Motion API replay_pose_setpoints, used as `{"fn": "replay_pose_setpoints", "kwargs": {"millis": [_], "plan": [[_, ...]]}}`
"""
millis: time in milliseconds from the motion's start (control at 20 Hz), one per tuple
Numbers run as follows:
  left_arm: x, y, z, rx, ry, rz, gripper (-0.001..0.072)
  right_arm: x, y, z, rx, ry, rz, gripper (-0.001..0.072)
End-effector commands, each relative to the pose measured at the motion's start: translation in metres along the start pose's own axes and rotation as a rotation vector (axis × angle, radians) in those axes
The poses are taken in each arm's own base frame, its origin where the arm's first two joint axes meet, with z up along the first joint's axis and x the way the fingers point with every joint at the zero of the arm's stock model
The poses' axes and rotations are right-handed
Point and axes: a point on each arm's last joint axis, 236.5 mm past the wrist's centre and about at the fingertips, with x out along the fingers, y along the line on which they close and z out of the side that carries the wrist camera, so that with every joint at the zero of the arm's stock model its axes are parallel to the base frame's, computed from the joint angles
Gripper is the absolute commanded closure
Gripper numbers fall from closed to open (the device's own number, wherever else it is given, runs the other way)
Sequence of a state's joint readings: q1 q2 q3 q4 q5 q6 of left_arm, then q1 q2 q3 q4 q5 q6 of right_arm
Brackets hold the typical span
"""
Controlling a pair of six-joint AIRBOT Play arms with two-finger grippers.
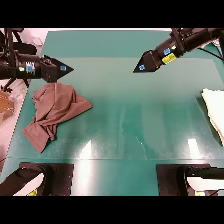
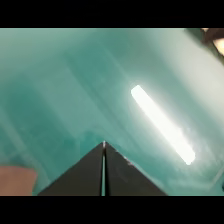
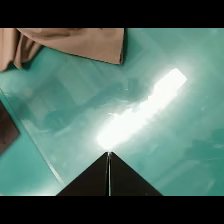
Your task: Fold the shirts.
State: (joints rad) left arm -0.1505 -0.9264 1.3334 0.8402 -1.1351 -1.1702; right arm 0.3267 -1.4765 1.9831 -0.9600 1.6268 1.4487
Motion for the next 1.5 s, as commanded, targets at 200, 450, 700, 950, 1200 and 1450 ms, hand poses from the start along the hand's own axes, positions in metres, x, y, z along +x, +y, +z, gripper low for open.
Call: {"fn": "replay_pose_setpoints", "kwargs": {"millis": [200,450,700,950,1200,1450], "plan": [[0.000,0.004,0.014,-0.012,-0.061,0.016,0.0685,-0.008,0.003,0.014,0.270,-0.074,0.000,0.0328],[-0.015,0.073,-0.037,-0.103,0.144,0.327,0.0190,0.045,-0.018,0.008,0.333,-0.003,0.010,0.0325],[-0.089,0.134,-0.032,0.030,0.158,0.718,0.0173,0.140,-0.042,0.006,0.451,-0.004,0.101,0.0073],[-0.113,0.140,-0.027,0.035,0.162,0.798,0.0174,0.238,-0.046,-0.006,0.597,0.046,0.198,0.0073],[-0.124,0.150,-0.027,0.064,0.180,0.861,0.0174,0.310,-0.032,-0.049,0.671,0.192,0.244,0.0073],[-0.124,0.150,-0.027,0.064,0.181,0.861,0.0174,0.341,-0.017,-0.050,0.694,0.164,0.282,0.0073]]}}
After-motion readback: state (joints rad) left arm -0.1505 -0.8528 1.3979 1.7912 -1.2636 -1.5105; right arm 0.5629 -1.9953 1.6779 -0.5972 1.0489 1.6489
